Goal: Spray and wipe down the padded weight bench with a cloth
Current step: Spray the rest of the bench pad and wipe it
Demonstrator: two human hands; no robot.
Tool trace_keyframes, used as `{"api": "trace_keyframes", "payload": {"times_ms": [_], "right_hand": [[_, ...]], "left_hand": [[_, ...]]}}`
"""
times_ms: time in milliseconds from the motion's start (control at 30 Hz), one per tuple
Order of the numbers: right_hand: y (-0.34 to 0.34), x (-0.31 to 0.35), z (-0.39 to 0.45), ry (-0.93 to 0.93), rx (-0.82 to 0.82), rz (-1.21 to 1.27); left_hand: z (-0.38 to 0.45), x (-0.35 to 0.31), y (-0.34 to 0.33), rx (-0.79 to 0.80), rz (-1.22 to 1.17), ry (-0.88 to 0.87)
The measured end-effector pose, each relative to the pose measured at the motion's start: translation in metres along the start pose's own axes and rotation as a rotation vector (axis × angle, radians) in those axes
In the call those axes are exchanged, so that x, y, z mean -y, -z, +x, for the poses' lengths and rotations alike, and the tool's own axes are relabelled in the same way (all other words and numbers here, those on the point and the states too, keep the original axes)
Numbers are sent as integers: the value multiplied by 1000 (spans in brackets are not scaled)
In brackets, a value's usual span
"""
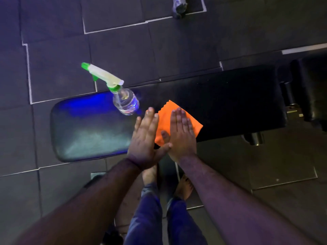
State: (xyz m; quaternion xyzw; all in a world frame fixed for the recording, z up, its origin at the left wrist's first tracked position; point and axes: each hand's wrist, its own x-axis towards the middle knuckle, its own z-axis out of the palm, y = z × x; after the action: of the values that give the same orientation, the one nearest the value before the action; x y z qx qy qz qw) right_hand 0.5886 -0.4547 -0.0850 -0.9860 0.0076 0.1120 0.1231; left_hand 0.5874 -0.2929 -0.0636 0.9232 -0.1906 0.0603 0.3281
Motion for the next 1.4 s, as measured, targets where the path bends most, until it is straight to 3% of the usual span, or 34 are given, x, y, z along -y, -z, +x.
{"api": "trace_keyframes", "payload": {"times_ms": [67, 133, 267, 367, 533, 700, 900, 1100, 1200, 1300, 1400], "right_hand": [[3, -30, -8, -144, -77, 3], [11, -69, -13, -307, -134, 18], [22, -110, 1, -387, -157, 45], [15, -85, 10, -390, -152, -27], [-3, -69, -26, -227, -154, -46], [17, -101, 28, -419, -216, 1], [13, -118, -21, -349, -174, 72], [53, -205, 39, -715, -283, 135], [45, -189, 24, -726, -341, 151], [26, -168, -10, -682, -292, 210], [38, -198, 16, -724, -282, 167]], "left_hand": [[19, 0, -8, 86, -9, -37], [44, 2, -23, 198, -9, 81], [68, -2, -63, 372, 290, 231], [61, 2, -78, 317, 394, 217], [59, 14, -81, 280, 404, 178], [59, 8, -81, 290, 437, 188], [67, -6, -72, 360, 436, 254], [69, -10, -73, 366, 460, 257], [67, -9, -76, 334, 466, 252], [66, -8, -76, 337, 471, 248], [66, -5, -76, 340, 483, 232]]}}
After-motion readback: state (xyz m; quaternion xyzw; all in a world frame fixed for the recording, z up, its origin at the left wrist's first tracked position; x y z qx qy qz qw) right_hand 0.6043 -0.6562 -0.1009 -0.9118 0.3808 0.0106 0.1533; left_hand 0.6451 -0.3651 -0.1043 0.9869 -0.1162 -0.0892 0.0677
